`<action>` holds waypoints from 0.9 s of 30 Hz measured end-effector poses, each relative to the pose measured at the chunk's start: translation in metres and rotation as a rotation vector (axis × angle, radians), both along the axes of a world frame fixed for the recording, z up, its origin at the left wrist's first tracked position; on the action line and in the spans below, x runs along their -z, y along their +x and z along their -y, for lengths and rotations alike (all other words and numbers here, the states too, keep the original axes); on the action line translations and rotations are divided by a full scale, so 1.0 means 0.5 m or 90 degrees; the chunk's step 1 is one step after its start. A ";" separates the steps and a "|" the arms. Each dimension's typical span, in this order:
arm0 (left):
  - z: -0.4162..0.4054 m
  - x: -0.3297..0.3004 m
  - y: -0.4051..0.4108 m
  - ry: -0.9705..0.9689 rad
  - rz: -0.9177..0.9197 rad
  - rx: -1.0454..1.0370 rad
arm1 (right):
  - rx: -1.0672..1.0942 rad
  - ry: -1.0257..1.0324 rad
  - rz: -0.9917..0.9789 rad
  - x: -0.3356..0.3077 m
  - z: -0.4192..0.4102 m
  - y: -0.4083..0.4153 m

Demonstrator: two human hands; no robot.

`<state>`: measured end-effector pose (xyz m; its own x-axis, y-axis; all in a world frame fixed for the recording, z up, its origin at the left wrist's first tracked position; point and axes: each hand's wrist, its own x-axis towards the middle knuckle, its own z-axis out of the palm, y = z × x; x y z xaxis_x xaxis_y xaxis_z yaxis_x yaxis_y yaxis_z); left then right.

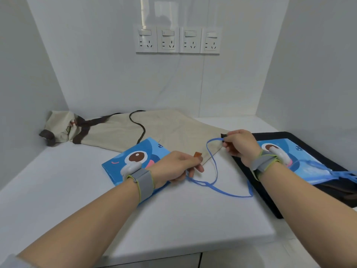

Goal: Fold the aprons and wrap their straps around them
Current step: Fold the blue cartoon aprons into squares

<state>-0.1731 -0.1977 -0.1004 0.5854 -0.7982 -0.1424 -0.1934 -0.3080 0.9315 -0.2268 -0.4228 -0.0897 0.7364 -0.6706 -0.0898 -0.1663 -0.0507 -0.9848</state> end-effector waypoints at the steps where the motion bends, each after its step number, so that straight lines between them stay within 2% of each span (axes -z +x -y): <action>1: 0.002 0.005 -0.004 0.023 0.038 -0.004 | 0.025 0.045 0.011 0.005 0.004 0.006; 2: 0.005 0.011 -0.006 0.047 0.077 -0.007 | 0.044 0.064 0.015 0.007 0.005 0.008; 3: 0.008 0.018 -0.006 0.062 0.101 -0.009 | 0.057 0.030 0.003 0.005 0.002 0.005; 6: 0.018 0.035 0.000 0.065 0.099 -0.042 | 0.029 -0.313 -0.075 0.002 -0.030 -0.036; 8: 0.023 0.042 0.006 0.066 0.094 -0.071 | -0.083 -0.463 -0.170 0.012 -0.068 -0.071; 10: 0.028 0.050 0.009 0.077 0.106 -0.081 | -0.167 -0.533 -0.324 0.034 -0.104 -0.093; 11: 0.029 0.052 0.008 0.082 0.111 -0.083 | -0.167 -0.574 -0.385 0.043 -0.115 -0.096; 14: 0.029 0.053 0.008 0.083 0.104 -0.093 | -0.128 -0.651 -0.415 0.059 -0.129 -0.085; 16: 0.027 0.051 0.008 0.078 0.094 -0.095 | -0.141 -0.633 -0.369 0.062 -0.135 -0.076; 20: 0.028 0.051 0.002 0.063 0.095 -0.085 | -0.135 -0.574 -0.194 0.087 -0.144 -0.058; 24: 0.025 0.057 0.004 0.062 0.125 -0.069 | -0.079 -0.238 0.056 0.090 -0.165 -0.038; 25: 0.024 0.058 0.005 0.062 0.135 -0.064 | -0.077 -0.184 0.100 0.088 -0.170 -0.034; 27: 0.026 0.058 0.005 0.064 0.165 -0.047 | -0.107 -0.161 0.137 0.092 -0.177 -0.031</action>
